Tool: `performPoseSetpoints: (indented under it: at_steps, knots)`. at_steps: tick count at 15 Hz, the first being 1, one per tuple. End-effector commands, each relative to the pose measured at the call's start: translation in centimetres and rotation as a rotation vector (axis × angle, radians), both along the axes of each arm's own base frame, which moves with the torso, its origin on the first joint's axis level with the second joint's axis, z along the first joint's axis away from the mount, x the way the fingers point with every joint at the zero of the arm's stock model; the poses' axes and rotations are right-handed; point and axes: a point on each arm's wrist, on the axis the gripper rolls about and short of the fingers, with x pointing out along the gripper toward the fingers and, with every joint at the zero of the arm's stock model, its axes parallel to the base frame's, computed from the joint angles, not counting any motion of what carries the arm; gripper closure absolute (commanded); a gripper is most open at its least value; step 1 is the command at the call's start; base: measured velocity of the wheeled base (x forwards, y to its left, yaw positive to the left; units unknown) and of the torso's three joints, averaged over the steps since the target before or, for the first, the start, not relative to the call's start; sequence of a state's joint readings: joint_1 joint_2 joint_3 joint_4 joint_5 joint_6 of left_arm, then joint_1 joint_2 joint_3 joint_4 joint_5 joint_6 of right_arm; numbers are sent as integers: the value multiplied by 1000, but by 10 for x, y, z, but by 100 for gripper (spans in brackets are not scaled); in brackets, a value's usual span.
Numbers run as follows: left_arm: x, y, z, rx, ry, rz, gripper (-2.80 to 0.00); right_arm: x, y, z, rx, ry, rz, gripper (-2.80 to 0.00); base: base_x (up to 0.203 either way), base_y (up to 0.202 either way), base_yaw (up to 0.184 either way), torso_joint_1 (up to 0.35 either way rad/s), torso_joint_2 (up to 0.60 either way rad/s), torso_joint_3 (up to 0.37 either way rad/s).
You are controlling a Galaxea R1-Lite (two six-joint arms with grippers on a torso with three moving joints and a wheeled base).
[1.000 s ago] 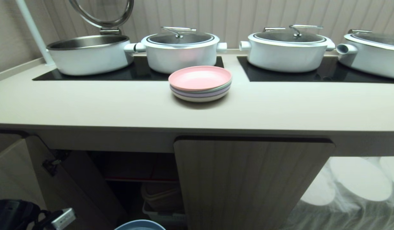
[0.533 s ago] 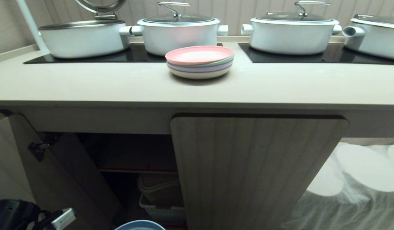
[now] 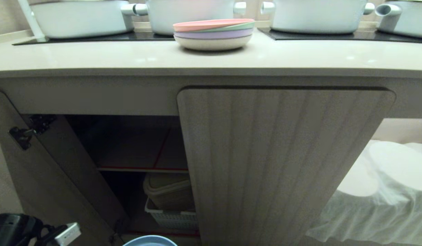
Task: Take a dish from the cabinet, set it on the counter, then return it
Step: Put it back into the cabinet
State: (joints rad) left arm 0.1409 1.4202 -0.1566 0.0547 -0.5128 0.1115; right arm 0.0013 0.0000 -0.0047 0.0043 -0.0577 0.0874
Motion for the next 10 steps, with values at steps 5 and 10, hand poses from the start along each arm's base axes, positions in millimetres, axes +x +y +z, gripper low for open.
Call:
performPoseSetpoints:
  at_steps: [5,10]
  knots:
    - [0,0,0,-3,2,-1,0,0,0,0,0,2,0,0,0,0,0,-88,322,224]
    - [-1,0,-1,-3,6,-1,0,0,0,0,0,2,0,0,0,0,0,-3,27,22]
